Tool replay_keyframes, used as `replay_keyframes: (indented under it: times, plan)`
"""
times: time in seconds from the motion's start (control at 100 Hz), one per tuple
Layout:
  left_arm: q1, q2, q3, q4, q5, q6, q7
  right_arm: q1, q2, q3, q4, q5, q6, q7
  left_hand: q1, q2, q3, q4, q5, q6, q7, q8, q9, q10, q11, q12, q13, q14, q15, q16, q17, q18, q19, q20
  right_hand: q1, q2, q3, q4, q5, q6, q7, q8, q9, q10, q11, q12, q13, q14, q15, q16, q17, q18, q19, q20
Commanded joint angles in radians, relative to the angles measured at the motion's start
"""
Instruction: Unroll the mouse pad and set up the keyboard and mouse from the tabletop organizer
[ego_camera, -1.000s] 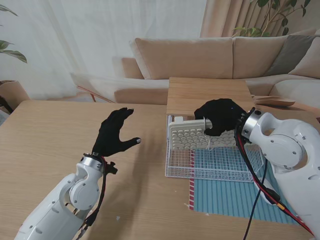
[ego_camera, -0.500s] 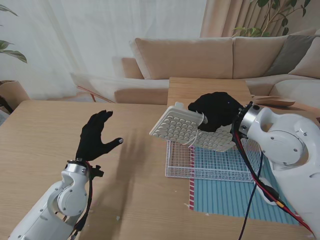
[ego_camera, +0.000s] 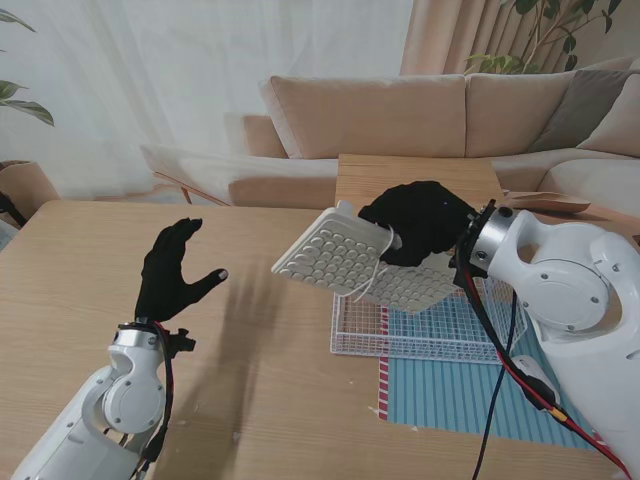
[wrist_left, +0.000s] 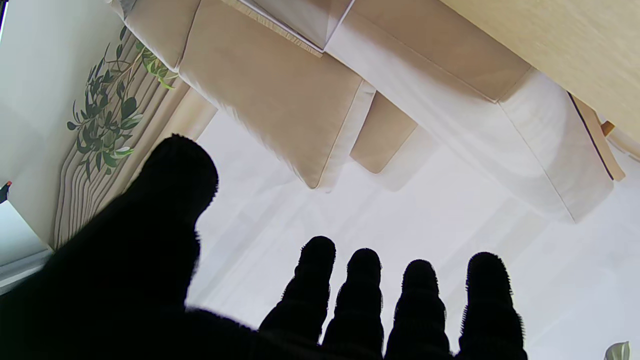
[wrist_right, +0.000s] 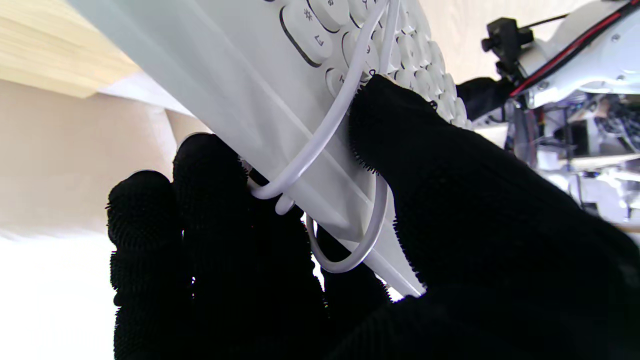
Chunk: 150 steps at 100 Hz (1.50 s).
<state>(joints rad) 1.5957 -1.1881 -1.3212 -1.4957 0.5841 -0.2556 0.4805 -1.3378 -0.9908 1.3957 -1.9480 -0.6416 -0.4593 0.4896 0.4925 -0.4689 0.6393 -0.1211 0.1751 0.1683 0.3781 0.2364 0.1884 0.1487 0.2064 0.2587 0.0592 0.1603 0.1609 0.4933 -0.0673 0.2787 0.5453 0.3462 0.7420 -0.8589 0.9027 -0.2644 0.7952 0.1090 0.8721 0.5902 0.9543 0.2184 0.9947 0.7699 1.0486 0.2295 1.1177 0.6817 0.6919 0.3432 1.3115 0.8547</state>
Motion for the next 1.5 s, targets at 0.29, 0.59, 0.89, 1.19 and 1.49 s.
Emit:
replay_keyframes:
  times: [0.29, 0.59, 0.89, 1.19, 1.49]
  plan:
    - [0.123, 0.025, -0.030, -0.250, -0.305, -0.002, -0.334, -0.003, -0.011, -0.047, -0.030, 0.016, 0.017, -0.008, -0.005, -0.149, -0.017, -0.007, 0.007, 0.046, -0.070, -0.023, 0.008, 0.015, 0.060, -0.023, 0.022, 0.084, 0.128, -0.072, -0.009, 0.123, 0.168, 0.028, 0.127, 0.042, 0.220, 0.073, 0.065, -0.099, 0.107, 0.054, 0.024, 0.049, 0.030, 0.025, 0.071, -0.053, 0.048, 0.021, 0.012, -0.034, -0.011, 0.029]
    - [0.121, 0.032, 0.039, -0.360, -0.369, 0.053, -0.386, 0.007, -0.011, -0.072, 0.003, 0.005, 0.008, -0.015, -0.019, -0.207, 0.050, -0.027, 0.034, 0.062, -0.086, -0.034, 0.008, 0.025, 0.047, -0.007, 0.027, 0.101, 0.129, -0.076, 0.005, 0.188, 0.126, -0.010, 0.126, 0.042, 0.220, 0.072, 0.066, -0.104, 0.106, 0.055, 0.024, 0.048, 0.029, 0.026, 0.070, -0.052, 0.047, 0.024, 0.011, -0.032, -0.014, 0.032]
    - [0.122, 0.047, 0.050, -0.413, -0.381, 0.039, -0.447, 0.016, -0.009, -0.079, 0.014, 0.001, -0.003, -0.012, 0.034, -0.188, 0.070, -0.012, 0.029, 0.049, -0.049, -0.012, 0.010, 0.017, 0.075, 0.004, 0.046, 0.105, 0.142, -0.069, 0.033, 0.206, 0.125, -0.011, 0.123, 0.042, 0.221, 0.072, 0.066, -0.107, 0.106, 0.055, 0.024, 0.044, 0.029, 0.026, 0.072, -0.056, 0.048, 0.026, 0.013, -0.036, -0.013, 0.035]
    - [0.125, 0.018, -0.006, -0.392, -0.305, 0.026, -0.299, 0.026, -0.015, -0.074, 0.054, -0.024, 0.016, -0.037, 0.137, 0.040, 0.121, 0.016, 0.053, 0.045, 0.023, 0.026, 0.019, 0.018, 0.176, 0.041, 0.072, 0.079, 0.196, -0.063, 0.026, 0.166, 0.178, 0.017, 0.123, 0.038, 0.226, 0.071, 0.067, -0.106, 0.107, 0.056, 0.026, 0.046, 0.029, 0.026, 0.074, -0.055, 0.047, 0.028, 0.015, -0.032, -0.015, 0.038]
    - [0.140, 0.035, -0.042, -0.425, -0.445, 0.026, -0.424, 0.051, -0.017, -0.096, 0.081, -0.027, 0.022, -0.044, -0.009, -0.090, -0.045, -0.010, 0.046, 0.082, -0.091, -0.030, 0.012, 0.032, 0.086, -0.008, 0.024, 0.081, 0.131, -0.090, -0.003, 0.173, 0.075, -0.027, 0.122, 0.039, 0.226, 0.070, 0.067, -0.108, 0.107, 0.057, 0.024, 0.044, 0.029, 0.026, 0.073, -0.055, 0.045, 0.029, 0.014, -0.032, -0.017, 0.041]
